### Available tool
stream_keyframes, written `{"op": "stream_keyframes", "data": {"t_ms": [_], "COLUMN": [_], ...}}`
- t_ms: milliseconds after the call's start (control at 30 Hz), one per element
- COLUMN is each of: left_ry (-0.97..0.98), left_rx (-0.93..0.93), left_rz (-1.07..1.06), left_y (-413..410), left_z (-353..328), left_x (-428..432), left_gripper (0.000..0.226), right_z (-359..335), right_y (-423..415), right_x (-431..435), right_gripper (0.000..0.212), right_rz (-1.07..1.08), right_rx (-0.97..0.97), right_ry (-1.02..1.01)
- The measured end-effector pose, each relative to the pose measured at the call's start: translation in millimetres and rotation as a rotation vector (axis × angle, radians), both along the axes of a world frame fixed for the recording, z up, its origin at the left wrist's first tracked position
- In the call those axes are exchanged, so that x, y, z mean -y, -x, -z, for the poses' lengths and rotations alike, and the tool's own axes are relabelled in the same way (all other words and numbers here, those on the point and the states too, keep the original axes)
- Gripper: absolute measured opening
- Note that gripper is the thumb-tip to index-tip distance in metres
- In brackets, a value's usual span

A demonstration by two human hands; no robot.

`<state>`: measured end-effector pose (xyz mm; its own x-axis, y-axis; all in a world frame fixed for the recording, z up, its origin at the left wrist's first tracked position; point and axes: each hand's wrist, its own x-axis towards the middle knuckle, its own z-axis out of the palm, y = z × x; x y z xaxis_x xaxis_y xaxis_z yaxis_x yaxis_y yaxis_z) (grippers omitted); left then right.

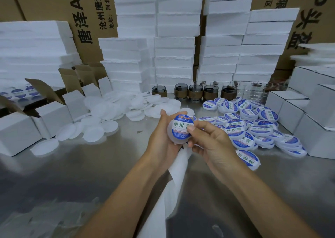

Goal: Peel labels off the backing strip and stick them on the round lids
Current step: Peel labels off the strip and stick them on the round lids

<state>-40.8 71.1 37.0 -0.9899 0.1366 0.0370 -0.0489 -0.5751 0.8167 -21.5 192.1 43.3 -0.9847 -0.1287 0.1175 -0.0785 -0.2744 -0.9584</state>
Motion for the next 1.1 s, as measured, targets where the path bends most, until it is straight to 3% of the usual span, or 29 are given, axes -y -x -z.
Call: {"op": "stream_keyframes", "data": {"t_ms": [567,867,1100], "left_ry": [-0.040,0.000,-0.017], "left_rx": [0.005,-0.081,-0.099], "left_rz": [0.009,0.061,0.073], "left_y": [5.2,1.3,2.1], "left_z": [6.1,5.3,7.2], "left_x": [-0.6,-0.9,-0.4], "left_gripper": [0.059,0.029,0.038], "right_z": [-2.6,-3.0,-3.6], "right_y": [-1.5,-1.4,-1.5], "right_x": [3.0,2.9,2.9], "right_gripper": [0.008,0.007,0.006], "right_rz": [0.133,0.144,0.134], "right_rx": [0.083,0.119,0.142], "right_ry": [-0.084,-0.077,-0.051]}}
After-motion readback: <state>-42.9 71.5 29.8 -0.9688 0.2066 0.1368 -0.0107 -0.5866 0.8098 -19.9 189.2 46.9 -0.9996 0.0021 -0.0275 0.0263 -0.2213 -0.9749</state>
